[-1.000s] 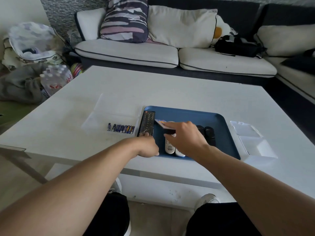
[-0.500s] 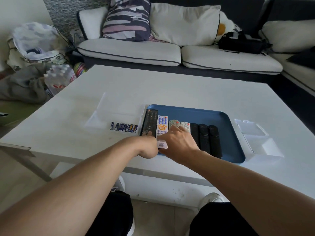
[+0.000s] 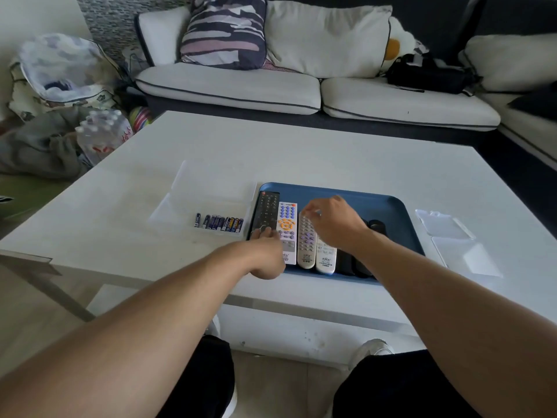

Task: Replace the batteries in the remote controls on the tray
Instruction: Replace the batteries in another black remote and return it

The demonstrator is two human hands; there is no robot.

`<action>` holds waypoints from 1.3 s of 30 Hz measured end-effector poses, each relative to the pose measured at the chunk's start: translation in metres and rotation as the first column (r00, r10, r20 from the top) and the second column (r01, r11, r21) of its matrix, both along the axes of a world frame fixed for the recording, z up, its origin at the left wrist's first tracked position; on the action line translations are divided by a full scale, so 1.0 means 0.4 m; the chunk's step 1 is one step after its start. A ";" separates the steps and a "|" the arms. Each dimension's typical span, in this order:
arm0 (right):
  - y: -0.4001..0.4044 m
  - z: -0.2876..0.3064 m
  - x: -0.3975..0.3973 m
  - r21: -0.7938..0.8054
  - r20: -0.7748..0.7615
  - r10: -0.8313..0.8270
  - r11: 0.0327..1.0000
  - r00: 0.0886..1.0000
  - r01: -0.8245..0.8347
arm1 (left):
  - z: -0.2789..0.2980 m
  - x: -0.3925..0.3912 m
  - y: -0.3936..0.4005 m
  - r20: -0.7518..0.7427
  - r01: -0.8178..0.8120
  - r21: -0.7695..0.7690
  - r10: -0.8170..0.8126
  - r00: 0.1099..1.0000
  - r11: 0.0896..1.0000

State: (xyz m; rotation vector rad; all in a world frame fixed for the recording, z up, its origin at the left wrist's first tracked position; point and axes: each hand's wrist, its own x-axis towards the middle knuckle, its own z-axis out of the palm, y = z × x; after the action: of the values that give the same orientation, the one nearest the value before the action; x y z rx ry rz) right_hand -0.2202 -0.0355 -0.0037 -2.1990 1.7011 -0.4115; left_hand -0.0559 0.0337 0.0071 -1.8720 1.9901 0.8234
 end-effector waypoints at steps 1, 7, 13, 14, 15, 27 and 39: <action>-0.020 -0.002 -0.012 0.004 -0.031 -0.013 1.000 0.999 0.013 | -0.005 -0.003 -0.002 -0.018 0.001 -0.010 -0.001 1.000 1.000; -0.083 -0.026 -0.029 0.160 -0.342 0.098 0.986 0.934 -0.045 | -0.025 -0.021 -0.003 0.017 0.077 -0.017 -0.077 0.997 0.997; -0.086 -0.014 -0.007 0.170 -0.474 0.113 0.985 0.873 -0.035 | -0.035 -0.015 0.001 0.042 0.124 0.012 -0.124 0.991 0.992; -0.088 -0.017 -0.004 0.177 -0.470 0.103 0.984 0.876 -0.021 | -0.033 -0.016 0.001 0.039 0.127 0.019 -0.128 0.991 0.992; -0.090 -0.018 0.000 0.193 -0.459 0.094 0.981 0.884 -0.004 | -0.029 -0.016 0.002 0.036 0.130 0.023 -0.131 0.991 0.991; -0.105 0.000 0.010 0.242 0.104 -0.102 0.967 0.989 0.075 | -0.018 -0.020 0.006 0.010 0.097 0.045 -0.098 0.995 0.994; 0.004 0.148 0.054 0.043 0.481 -0.289 0.951 0.828 0.307 | 0.034 -0.057 0.006 -0.467 -0.418 -0.397 0.212 0.858 0.817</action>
State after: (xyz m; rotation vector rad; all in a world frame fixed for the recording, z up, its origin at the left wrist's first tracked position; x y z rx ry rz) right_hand -0.1985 -0.0339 0.0554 -1.6487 1.7446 -0.9882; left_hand -0.0789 0.0362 0.0207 -2.5650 2.3278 0.9199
